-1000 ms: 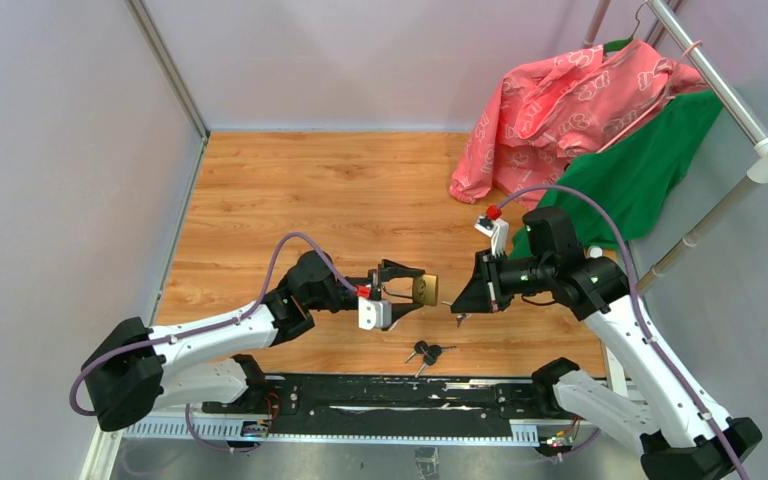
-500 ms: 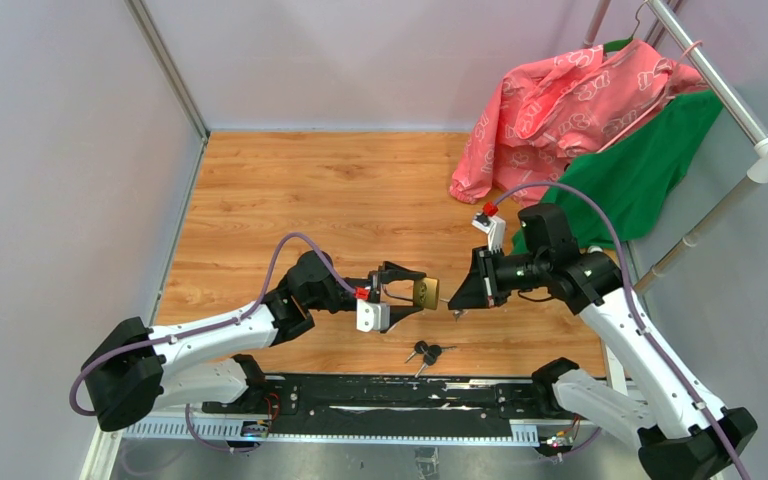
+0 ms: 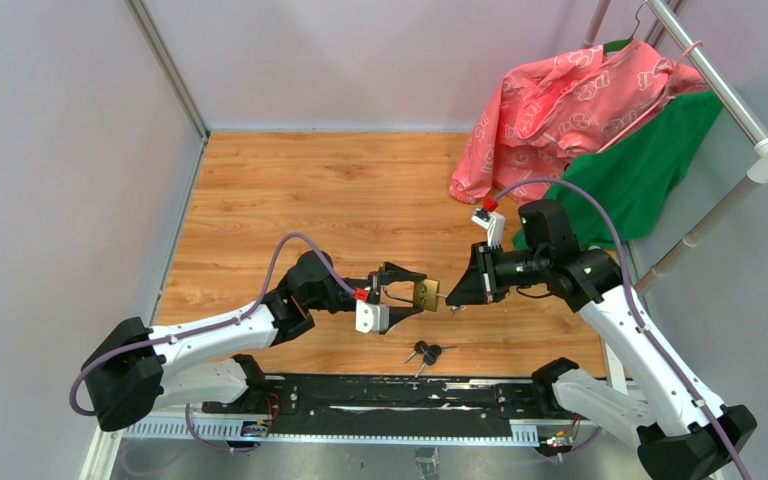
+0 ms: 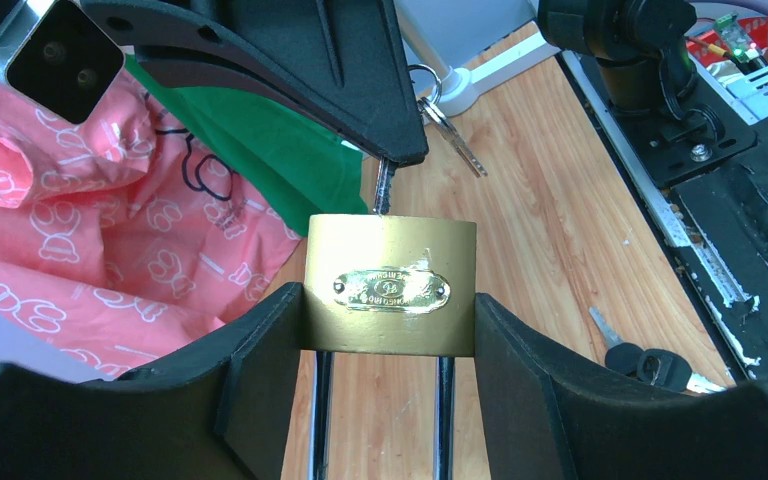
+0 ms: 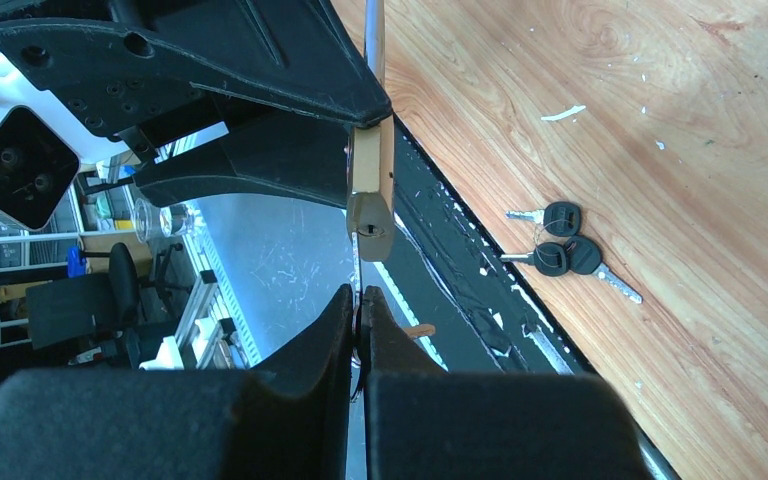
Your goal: Unlock with the key
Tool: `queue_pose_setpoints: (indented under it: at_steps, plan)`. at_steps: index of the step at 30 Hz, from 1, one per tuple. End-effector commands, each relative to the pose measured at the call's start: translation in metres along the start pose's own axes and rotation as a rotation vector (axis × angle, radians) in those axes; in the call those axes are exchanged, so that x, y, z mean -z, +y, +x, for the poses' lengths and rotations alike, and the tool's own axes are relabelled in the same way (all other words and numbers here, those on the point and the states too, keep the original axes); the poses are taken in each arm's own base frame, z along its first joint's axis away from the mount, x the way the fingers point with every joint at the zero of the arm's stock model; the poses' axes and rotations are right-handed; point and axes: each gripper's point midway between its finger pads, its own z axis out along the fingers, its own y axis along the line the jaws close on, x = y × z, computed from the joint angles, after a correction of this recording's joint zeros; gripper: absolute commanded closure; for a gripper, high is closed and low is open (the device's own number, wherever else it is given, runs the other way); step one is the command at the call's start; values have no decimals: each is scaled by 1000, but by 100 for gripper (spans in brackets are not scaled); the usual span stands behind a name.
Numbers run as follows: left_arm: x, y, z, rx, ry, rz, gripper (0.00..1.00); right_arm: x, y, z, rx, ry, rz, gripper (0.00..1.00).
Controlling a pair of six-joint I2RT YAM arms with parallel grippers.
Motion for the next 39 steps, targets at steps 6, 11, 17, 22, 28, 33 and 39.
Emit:
queue_pose_setpoints:
  at_steps: [6,11,17,22,28,33,39]
  plan:
    - [-4,32,-43,-117,-114,-69,100,2,1,-2,-16,-6,-5,100]
    - [-4,33,-43,-113,-112,-73,100,1,-1,1,-23,0,-4,100]
    - [-4,36,-42,-113,-103,-87,100,1,-3,5,-34,7,-4,100]
    - [-4,35,-43,-115,-109,-83,100,0,-5,7,-35,5,3,100]
    - [-5,28,-47,-115,-130,-52,100,-1,-2,-3,-24,-24,-4,100]
    - [-7,24,-48,-113,-139,-32,100,1,3,-11,-14,-46,-15,100]
    - [-7,23,-50,-115,-145,-32,100,-3,-1,-10,-30,-39,-9,100]
